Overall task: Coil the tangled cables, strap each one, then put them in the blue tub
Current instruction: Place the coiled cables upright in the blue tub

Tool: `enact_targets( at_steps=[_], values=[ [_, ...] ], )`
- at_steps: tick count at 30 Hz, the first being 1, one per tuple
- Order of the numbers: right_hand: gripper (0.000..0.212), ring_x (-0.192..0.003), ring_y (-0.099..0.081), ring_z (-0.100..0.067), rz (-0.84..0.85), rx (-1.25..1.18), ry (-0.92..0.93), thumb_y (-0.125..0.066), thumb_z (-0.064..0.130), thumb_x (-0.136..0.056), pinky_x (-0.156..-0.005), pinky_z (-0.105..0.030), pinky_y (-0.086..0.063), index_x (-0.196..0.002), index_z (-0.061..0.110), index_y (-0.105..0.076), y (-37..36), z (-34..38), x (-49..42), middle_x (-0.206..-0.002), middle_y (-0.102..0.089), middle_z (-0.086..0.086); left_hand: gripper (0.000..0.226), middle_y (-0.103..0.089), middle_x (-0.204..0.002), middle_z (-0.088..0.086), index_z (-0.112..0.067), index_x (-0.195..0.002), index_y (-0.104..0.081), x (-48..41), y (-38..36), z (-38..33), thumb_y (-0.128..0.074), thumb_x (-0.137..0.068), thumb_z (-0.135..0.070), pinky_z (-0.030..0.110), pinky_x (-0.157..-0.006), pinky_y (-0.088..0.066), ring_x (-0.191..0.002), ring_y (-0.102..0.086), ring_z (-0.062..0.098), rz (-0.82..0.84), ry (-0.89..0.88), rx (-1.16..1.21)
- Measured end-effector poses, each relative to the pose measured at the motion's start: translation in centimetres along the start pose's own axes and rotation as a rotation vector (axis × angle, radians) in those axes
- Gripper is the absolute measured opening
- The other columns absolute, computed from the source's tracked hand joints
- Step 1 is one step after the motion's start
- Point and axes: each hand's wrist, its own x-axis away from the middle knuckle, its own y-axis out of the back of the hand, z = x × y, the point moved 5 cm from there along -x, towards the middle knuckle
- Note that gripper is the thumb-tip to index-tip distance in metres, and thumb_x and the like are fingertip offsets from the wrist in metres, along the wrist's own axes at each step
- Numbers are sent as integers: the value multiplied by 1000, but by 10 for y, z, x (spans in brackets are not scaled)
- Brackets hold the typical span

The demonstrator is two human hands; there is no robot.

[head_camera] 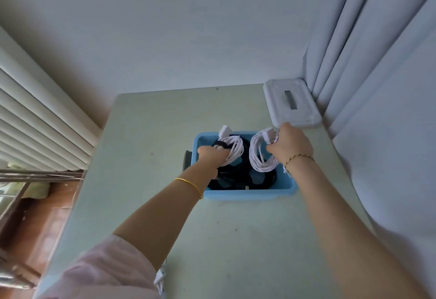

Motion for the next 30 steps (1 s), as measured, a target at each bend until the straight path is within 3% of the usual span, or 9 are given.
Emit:
enact_targets(
  at_steps=[3, 8, 10, 13, 18, 21, 23, 26, 30],
  values=[
    [29, -81, -53, -31, 30, 46, 22, -65, 16, -81, -64, -31, -37, -103, 5, -52, -10, 4, 2, -99, -60, -13, 57, -50, -122, 15, 1, -135, -30, -2, 1, 3, -59, -89, -14, 31, -90, -44, -114, -53, 28, -75, -85, -141],
    [28, -88, -57, -30, 91, 194, 50, -58, 12, -88, -66, -30, -38, -113, 5, -48, -26, 11, 2, -108, -60, -12, 51, -49, -134, 18, 0, -134, -27, -2, -1, 5, -53, -91, -12, 32, -88, -45, -118, -53, 26, -94, -121, -392],
    [27, -81, -52, -26, 102, 262, 63, -54, 10, -91, -65, -30, -38, -116, 6, -47, -30, 13, 2, -108, -59, -11, 52, -46, -133, 18, 5, -133, -26, -1, 0, 2, -51, -93, -17, 29, -83, -44, -114, -54, 26, -128, -190, -631],
    [21, -93, -57, -28, 119, 358, 104, -50, 9, -93, -66, -31, -39, -115, 6, -49, -39, 17, 4, -112, -55, -11, 45, -43, -127, 17, 4, -128, -39, 4, -1, -5, -49, -93, -23, 26, -79, -40, -105, -51, 25, -186, -367, -1021],
    [22, -97, -58, -29, 169, 425, 159, -51, 4, -90, -66, -31, -43, -113, 4, -50, -57, 22, 4, -114, -52, -13, 55, -38, -132, 12, -9, -132, -43, 9, -4, -14, -56, -89, -41, 30, -90, -39, -119, -41, 26, -375, -457, -1470],
    [22, -97, -60, -29, 148, 426, 120, -49, 4, -92, -68, -32, -48, -114, 4, -52, -62, 20, -2, -114, -54, -13, 69, -37, -130, 12, -6, -135, -32, 10, -7, -24, -68, -84, -35, 26, -64, -39, -98, -53, 22, -402, -557, -1411],
    [21, -99, -61, -29, 148, 438, 98, -47, 4, -93, -72, -33, -49, -113, 4, -55, -65, 18, -6, -113, -58, -13, 61, -35, -132, 14, -5, -134, -29, 11, -10, -27, -65, -87, -20, 25, -51, -36, -74, -53, 20, -359, -614, -1365],
    [18, -102, -58, -29, 199, 414, 83, -44, 4, -94, -74, -33, -47, -105, 4, -58, -68, 17, -8, -105, -61, -13, 50, -36, -134, 16, -3, -134, -31, 8, -12, -25, -58, -91, -10, 27, -58, -41, -77, -60, 25, -267, -639, -1379],
    [26, -83, -51, -27, 232, 353, 79, -44, 3, -93, -67, -31, -42, -67, 9, -41, -54, 19, -4, -70, -45, -5, 49, -42, -127, 15, -3, -127, -38, 10, 2, -25, -60, -92, -29, 33, -72, -47, -95, -60, 29, -148, -660, -1229]
  ],
)
